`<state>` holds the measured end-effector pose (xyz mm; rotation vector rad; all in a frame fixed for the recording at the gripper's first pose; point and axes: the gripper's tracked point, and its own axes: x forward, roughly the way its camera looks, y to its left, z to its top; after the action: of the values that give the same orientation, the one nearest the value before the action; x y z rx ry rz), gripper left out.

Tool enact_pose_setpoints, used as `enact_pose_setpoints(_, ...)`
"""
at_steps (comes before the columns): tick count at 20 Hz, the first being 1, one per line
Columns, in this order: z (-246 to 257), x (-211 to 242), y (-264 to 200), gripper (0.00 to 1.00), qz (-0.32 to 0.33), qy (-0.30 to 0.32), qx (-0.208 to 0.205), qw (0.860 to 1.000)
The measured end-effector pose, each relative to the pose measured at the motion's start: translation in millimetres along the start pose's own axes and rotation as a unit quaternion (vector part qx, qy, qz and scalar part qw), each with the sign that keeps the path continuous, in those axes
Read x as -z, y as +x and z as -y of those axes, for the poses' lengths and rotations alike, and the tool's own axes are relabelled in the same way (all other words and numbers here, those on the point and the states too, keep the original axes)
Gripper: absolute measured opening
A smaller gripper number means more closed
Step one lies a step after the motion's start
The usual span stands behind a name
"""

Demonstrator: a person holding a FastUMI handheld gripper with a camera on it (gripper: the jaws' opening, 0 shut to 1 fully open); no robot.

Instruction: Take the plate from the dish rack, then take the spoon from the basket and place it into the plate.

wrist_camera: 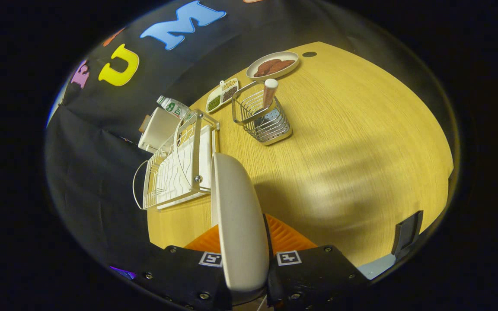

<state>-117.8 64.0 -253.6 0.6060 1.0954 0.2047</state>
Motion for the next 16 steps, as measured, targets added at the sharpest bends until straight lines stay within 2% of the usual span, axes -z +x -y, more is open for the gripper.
enact_pose_setpoints(9,23,24,43,0.3,-0.014,0.035,-0.048,0.998)
enact_pose_setpoints(13,37,18,40,0.32,-0.012,0.067,-0.069,0.995)
enact_pose_setpoints(16,54,21,45,0.47,-0.009,0.049,-0.049,0.998)
